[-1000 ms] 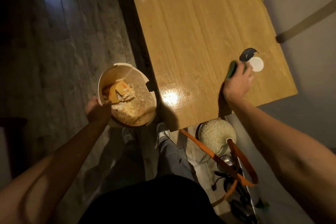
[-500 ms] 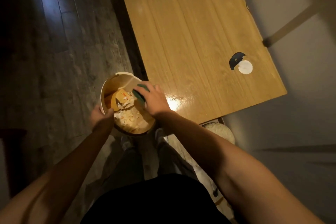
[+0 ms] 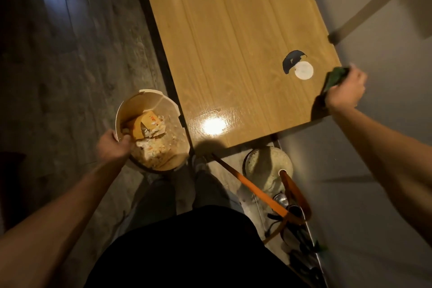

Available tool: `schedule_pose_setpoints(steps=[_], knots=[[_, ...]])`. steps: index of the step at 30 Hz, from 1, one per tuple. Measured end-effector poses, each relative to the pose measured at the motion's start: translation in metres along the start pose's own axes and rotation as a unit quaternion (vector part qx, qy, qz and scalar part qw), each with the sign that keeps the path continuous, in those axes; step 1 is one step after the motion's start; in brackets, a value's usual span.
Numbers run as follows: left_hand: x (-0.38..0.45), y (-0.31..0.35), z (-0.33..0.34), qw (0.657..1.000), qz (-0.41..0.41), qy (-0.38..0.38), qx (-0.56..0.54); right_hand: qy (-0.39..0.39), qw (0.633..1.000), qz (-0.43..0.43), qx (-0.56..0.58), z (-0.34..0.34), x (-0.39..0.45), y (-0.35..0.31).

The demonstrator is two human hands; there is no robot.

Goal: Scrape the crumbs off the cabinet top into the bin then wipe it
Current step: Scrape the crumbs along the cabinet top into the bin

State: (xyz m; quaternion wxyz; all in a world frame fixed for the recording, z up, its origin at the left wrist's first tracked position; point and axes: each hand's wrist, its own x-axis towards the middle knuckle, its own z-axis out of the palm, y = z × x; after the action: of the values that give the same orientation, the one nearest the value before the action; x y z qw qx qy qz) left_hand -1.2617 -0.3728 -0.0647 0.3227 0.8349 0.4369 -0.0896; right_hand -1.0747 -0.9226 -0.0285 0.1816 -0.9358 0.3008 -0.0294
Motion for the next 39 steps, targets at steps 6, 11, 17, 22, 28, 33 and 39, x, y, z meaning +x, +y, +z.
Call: schedule_pose_setpoints(steps=[6,11,17,22,28,33,39], knots=[[-0.008,-0.015,0.002,1.0,0.001,-0.024,-0.01,-0.057,0.996,0.071,-0.005,0.011,0.012,0.014],[-0.011,-0.019,0.004,0.997,-0.001,-0.056,-0.048,-0.036,0.994,-0.102,-0.01,0.045,-0.091,-0.039],[-0.018,-0.025,0.003,0.995,-0.012,-0.061,-0.076,-0.116,0.955,-0.273,-0.002,0.089,-0.231,-0.128],[-0.029,-0.028,-0.01,0.997,0.052,-0.035,-0.042,-0.246,0.83,-0.497,-0.055,0.126,-0.344,-0.173],[-0.03,-0.046,-0.021,0.997,0.039,-0.029,-0.064,-0.336,0.838,-0.428,0.034,0.112,-0.399,-0.127],[-0.045,-0.052,-0.009,0.998,-0.013,-0.034,-0.056,-0.198,0.908,-0.335,0.157,0.051,-0.315,-0.11],[-0.067,-0.054,0.005,0.996,-0.04,-0.019,-0.083,-0.036,0.991,-0.058,0.115,-0.001,-0.135,-0.044]])
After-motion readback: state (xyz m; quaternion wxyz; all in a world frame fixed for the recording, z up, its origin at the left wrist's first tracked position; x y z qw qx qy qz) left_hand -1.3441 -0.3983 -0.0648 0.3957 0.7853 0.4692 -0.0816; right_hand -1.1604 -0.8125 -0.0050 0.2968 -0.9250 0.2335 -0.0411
